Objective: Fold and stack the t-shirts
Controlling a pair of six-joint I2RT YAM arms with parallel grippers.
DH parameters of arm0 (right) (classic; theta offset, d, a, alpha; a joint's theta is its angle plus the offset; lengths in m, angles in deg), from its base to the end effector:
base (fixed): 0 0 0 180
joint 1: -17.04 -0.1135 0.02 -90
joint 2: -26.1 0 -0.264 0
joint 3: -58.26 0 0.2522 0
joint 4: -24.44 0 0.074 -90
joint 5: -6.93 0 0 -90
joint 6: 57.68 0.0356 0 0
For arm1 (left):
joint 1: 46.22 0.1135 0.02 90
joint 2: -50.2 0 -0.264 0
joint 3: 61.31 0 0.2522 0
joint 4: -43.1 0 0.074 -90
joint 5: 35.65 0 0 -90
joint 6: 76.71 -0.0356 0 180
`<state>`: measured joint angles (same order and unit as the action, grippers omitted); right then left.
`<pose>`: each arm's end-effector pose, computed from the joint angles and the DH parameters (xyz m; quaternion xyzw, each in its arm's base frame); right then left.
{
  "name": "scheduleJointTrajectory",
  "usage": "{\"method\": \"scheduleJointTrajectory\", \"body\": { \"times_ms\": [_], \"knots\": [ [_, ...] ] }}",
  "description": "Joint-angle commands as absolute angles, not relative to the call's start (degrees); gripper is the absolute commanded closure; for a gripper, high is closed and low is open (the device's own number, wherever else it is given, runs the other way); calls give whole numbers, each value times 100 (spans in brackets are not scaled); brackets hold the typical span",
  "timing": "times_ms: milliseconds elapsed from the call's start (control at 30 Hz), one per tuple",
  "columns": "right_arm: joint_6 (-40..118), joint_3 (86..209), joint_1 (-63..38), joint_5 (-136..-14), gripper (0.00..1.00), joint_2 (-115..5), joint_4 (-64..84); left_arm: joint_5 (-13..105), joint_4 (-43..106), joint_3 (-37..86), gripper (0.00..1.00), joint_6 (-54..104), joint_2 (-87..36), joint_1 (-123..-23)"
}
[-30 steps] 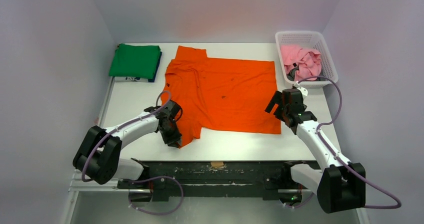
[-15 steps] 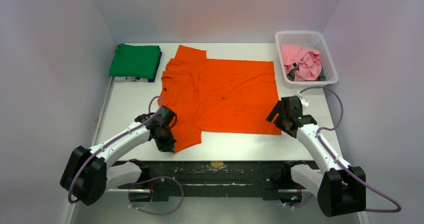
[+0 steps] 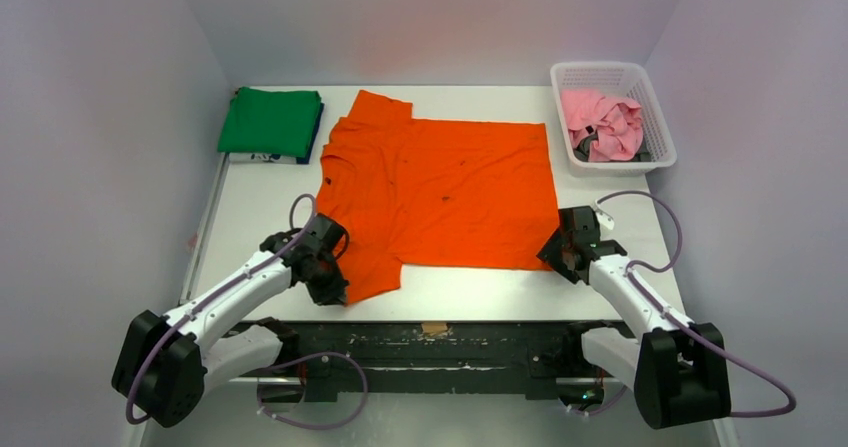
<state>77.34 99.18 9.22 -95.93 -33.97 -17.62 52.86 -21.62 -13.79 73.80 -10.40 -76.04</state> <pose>0.1783 0.0165 0.1643 0.3334 0.9034 0.0128 0.2695 0.1377 -0.0800 0.1793 -0.2618 0.9592 -0.0845 0.0657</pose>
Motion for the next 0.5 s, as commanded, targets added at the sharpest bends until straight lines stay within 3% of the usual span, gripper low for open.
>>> {"method": "scheduleJointTrajectory", "body": {
  "times_ms": [0,100,167,267,367,467],
  "knots": [
    [7921,9735,939,-9481,52,-3480,-1407,5335,-2205,-1293,100,7540,-881,-7640],
    [7923,9649,940,-9491,58,-3540,-1311,5365,-2241,-1162,100,7567,-878,-7640],
    [7924,9618,942,-9396,71,-3585,-1301,5409,-2327,-1052,100,7563,-878,-7643],
    [7903,9614,942,-9341,81,-3552,-1402,5404,-2356,-956,100,7530,-833,-7645],
    [7816,9681,943,-9339,100,-3333,-1619,5338,-2392,-827,100,7476,-792,-7639],
    [7637,9803,941,-9257,100,-3091,-1762,5200,-2307,-677,100,7396,-702,-7638]
  ]
}}
